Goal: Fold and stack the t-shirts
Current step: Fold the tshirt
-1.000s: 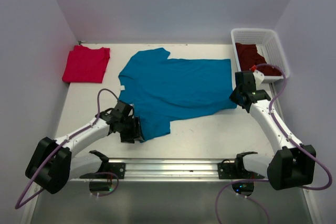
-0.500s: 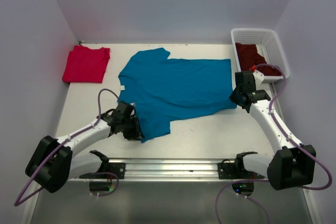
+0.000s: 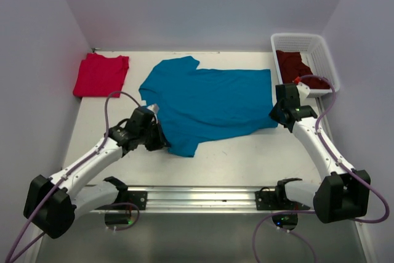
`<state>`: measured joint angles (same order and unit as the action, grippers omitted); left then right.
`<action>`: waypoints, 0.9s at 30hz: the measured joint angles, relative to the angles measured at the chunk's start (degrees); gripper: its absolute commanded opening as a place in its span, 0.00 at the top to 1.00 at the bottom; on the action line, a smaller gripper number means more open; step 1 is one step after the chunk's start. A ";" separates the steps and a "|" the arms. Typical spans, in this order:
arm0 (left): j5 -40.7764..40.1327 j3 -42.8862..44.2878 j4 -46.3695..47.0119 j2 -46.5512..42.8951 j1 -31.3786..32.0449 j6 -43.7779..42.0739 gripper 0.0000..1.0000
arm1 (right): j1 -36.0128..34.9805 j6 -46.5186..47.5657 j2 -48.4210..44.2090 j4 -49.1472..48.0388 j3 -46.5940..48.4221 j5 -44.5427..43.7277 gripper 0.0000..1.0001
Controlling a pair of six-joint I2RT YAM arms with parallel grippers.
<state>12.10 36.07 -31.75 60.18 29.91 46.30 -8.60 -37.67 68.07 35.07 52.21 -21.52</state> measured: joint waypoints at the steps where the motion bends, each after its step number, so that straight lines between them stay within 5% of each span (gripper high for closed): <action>1: -0.92 1.81 -0.17 -0.24 0.02 -0.37 1.00 | 0.00 0.09 0.00 0.00 0.00 -0.02 1.00; 14: -8.50 9.49 2.12 8.76 -1.22 -4.04 1.00 | 0.00 0.85 2.36 0.04 0.52 -3.34 1.00; 27: -13.84 19.43 6.14 12.98 -14.14 -11.02 1.00 | 0.04 1.66 9.49 -0.04 4.37 -6.34 1.00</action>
<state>-1.74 55.51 -25.61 73.17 15.77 35.29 -8.56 -36.01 77.56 35.03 56.58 -27.86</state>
